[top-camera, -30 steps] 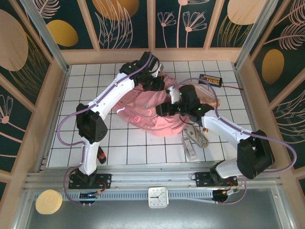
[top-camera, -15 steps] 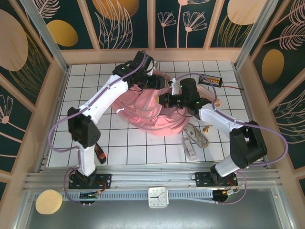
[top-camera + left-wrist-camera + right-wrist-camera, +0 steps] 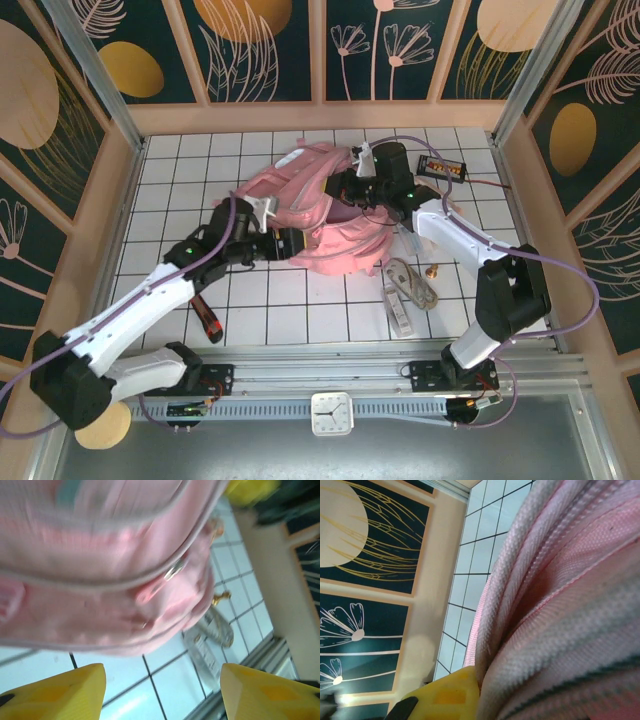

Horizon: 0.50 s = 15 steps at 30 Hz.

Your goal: Pack books, pencil case, and school supplies into a backpack

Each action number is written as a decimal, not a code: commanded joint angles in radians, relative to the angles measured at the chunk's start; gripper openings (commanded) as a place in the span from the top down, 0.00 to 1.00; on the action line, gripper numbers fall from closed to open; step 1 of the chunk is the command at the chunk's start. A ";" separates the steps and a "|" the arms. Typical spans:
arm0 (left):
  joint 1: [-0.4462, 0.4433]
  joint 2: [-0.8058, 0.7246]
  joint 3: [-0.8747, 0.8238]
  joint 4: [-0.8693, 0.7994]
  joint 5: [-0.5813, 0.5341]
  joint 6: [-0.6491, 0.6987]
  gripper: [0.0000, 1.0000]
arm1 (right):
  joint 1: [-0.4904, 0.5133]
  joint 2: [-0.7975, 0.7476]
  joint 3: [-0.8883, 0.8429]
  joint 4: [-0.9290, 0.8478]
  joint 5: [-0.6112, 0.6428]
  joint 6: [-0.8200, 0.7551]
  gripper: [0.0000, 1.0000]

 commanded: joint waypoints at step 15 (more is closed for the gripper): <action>-0.006 0.319 0.195 0.122 0.161 0.021 0.41 | 0.012 -0.033 0.127 0.036 -0.049 0.024 1.00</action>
